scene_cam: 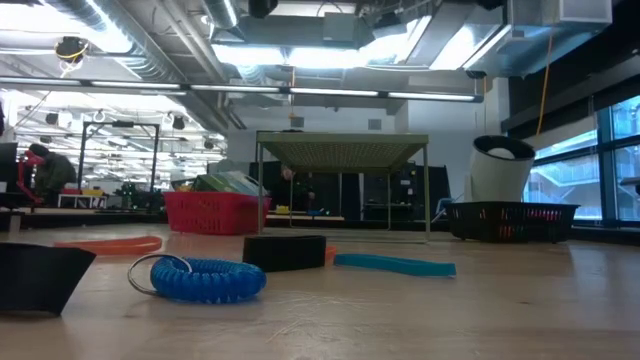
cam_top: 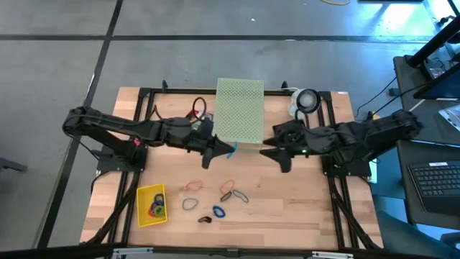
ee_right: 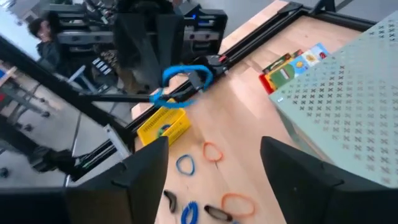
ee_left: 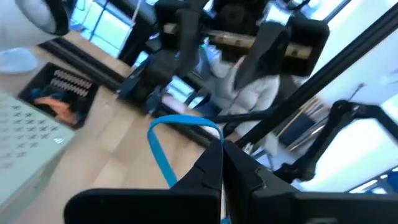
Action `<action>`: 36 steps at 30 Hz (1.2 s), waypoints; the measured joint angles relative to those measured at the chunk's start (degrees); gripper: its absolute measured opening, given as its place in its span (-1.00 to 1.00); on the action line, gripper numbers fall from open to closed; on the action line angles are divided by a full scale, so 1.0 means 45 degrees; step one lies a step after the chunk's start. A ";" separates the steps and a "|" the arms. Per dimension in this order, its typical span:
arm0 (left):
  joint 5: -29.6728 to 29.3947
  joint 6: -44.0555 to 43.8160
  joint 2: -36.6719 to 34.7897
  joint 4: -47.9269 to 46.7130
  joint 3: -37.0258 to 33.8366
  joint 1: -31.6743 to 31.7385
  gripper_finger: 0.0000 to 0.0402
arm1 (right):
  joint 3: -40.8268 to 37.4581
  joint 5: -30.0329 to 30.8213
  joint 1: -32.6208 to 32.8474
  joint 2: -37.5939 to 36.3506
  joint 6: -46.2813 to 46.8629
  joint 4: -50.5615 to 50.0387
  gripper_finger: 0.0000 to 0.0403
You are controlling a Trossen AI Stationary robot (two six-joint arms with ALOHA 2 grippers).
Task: Pick & Place Office Desk Supplies
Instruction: Put the blue rubber band into the black bin
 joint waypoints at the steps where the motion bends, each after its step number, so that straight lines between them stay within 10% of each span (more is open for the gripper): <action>1: 0.0081 -0.0075 0.0024 0.0182 -0.0002 0.0025 -0.99 | 0.0000 0.0043 -0.0008 0.0201 -0.0055 0.0267 0.28; 36: 0.0381 -0.0424 0.0034 0.2361 -0.0015 0.0060 -0.99 | 0.0005 -0.0358 -0.1216 0.3091 -0.0588 0.5883 0.02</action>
